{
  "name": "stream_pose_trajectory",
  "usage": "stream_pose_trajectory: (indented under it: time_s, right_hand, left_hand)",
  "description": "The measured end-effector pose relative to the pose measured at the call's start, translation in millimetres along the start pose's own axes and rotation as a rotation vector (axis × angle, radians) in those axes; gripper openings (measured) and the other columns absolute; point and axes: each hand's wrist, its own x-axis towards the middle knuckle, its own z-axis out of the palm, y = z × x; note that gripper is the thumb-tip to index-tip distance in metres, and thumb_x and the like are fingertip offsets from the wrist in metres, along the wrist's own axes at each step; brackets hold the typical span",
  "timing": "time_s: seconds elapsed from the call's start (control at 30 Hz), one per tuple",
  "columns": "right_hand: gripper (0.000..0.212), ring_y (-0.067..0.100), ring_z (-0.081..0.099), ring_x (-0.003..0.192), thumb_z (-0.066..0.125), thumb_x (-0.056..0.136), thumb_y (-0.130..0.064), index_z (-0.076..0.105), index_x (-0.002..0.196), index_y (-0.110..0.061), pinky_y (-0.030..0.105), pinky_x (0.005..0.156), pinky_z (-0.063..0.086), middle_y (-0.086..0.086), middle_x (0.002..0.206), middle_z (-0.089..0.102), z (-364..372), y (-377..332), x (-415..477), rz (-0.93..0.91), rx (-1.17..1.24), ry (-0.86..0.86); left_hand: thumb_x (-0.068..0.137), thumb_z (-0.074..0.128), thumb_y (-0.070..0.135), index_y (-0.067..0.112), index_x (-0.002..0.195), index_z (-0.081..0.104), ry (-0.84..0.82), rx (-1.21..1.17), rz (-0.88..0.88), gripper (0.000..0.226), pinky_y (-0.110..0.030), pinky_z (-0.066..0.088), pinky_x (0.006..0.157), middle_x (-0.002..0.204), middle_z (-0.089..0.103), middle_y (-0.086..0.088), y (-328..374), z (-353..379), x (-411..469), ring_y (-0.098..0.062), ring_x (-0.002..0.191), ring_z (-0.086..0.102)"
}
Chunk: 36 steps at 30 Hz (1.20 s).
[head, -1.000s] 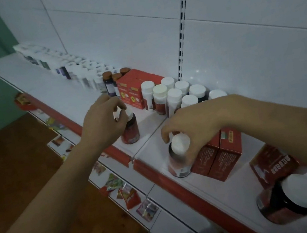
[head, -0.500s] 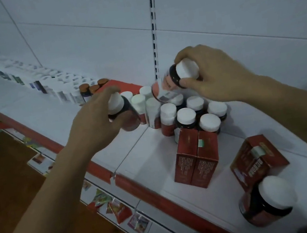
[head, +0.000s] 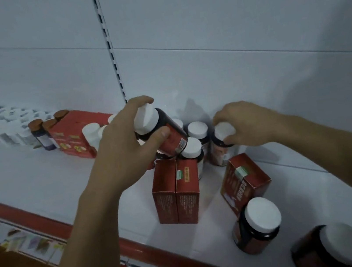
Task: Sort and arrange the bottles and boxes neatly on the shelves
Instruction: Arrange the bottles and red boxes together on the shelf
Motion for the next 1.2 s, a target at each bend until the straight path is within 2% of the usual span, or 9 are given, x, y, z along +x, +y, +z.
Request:
stream_pose_trajectory:
  time_s: [0.1, 0.23, 0.4, 0.57, 0.67, 0.8, 0.93, 1.07, 1.2]
  right_hand:
    - [0.038, 0.022, 0.060, 0.101, 0.076, 0.084, -0.025, 0.065, 0.120, -0.020, 0.032, 0.086, 0.045, 0.003, 0.114, 0.061, 8.0, 5.7, -1.7, 0.018, 0.048, 0.067]
    - [0.037, 0.012, 0.062, 0.090, 0.076, 0.087, -0.035, 0.065, 0.120, -0.023, 0.031, 0.087, 0.050, -0.001, 0.114, 0.060, -4.7, 16.8, -24.5, 0.026, 0.148, 0.169]
    - [0.031, 0.008, 0.061, 0.086, 0.066, 0.093, -0.045, 0.065, 0.118, -0.027, 0.032, 0.081, 0.054, -0.005, 0.109, 0.063, -16.4, 29.5, -73.0, 0.047, 0.148, 0.169]
    - [0.024, 0.003, 0.059, 0.085, 0.061, 0.098, -0.039, 0.064, 0.120, -0.031, 0.023, 0.076, 0.049, -0.013, 0.107, 0.063, -7.5, 30.2, -119.4, 0.085, 0.186, 0.127]
    - [0.021, 0.001, 0.062, 0.087, 0.059, 0.099, -0.040, 0.062, 0.119, -0.035, 0.019, 0.076, 0.048, -0.021, 0.100, 0.057, -4.1, 23.6, -143.1, 0.083, 0.245, 0.098]
    - [0.029, 0.000, 0.058, 0.088, 0.052, 0.096, -0.058, 0.059, 0.118, -0.039, 0.014, 0.073, 0.043, -0.022, 0.095, 0.056, -9.1, -2.4, -162.1, -0.002, 0.314, 0.067]
    - [0.034, 0.003, 0.054, 0.070, 0.058, 0.089, -0.065, 0.052, 0.113, -0.041, 0.022, 0.063, 0.043, -0.014, 0.076, 0.055, -2.8, -38.4, -170.6, -0.103, 0.223, -0.015]
    - [0.050, 0.018, 0.044, 0.074, 0.069, 0.084, -0.059, 0.045, 0.122, -0.037, 0.033, 0.063, 0.038, -0.015, 0.076, 0.037, 19.0, -61.9, -170.5, -0.021, 0.067, -0.088]
    - [0.057, 0.022, 0.055, 0.082, 0.065, 0.081, -0.069, 0.046, 0.123, -0.035, 0.032, 0.067, 0.040, -0.004, 0.099, 0.063, 21.8, -60.5, -173.0, 0.019, 0.096, -0.046]
  left_hand:
    - [0.085, 0.070, 0.041, 0.041, 0.134, 0.047, -0.055, 0.066, 0.052, 0.054, -0.020, 0.044, 0.078, 0.115, 0.057, 0.019, 7.2, 6.4, 6.9, -0.008, 0.098, 0.056]
    - [0.089, 0.069, 0.044, 0.036, 0.135, 0.048, -0.155, 0.072, 0.156, 0.051, -0.037, 0.052, 0.088, 0.120, 0.061, 0.009, 27.6, 11.2, 26.5, -0.016, 0.104, 0.058]
    - [0.089, 0.072, 0.041, 0.036, 0.134, 0.048, -0.360, 0.104, 0.270, 0.050, -0.031, 0.049, 0.080, 0.117, 0.063, 0.007, 52.3, 36.1, 47.9, -0.011, 0.092, 0.059]
    - [0.089, 0.073, 0.039, 0.038, 0.137, 0.047, -0.557, 0.201, 0.290, 0.054, -0.040, 0.049, 0.095, 0.130, 0.060, 0.005, 55.0, 60.9, 58.1, -0.019, 0.112, 0.056]
    - [0.090, 0.073, 0.036, 0.038, 0.139, 0.046, -0.666, 0.294, 0.289, 0.056, -0.042, 0.045, 0.099, 0.126, 0.054, 0.002, 50.7, 71.9, 60.7, -0.023, 0.114, 0.053]
    - [0.089, 0.071, 0.041, 0.042, 0.134, 0.045, -0.770, 0.532, 0.316, 0.052, -0.045, 0.042, 0.097, 0.115, 0.046, 0.004, 48.9, 85.7, 60.1, -0.023, 0.110, 0.053]
    - [0.087, 0.068, 0.049, 0.043, 0.130, 0.044, -0.774, 0.771, 0.395, 0.049, -0.046, 0.034, 0.095, 0.108, 0.041, 0.003, 49.0, 105.8, 52.4, -0.025, 0.107, 0.053]
    - [0.086, 0.067, 0.048, 0.044, 0.133, 0.043, -0.799, 0.798, 0.378, 0.053, -0.050, 0.035, 0.101, 0.124, 0.044, 0.001, 39.0, 117.3, 47.6, -0.026, 0.119, 0.047]
    - [0.088, 0.066, 0.049, 0.045, 0.143, 0.036, -0.804, 0.614, 0.318, 0.063, -0.053, 0.034, 0.103, 0.127, 0.043, 0.002, 32.6, 111.1, 43.7, -0.026, 0.122, 0.046]
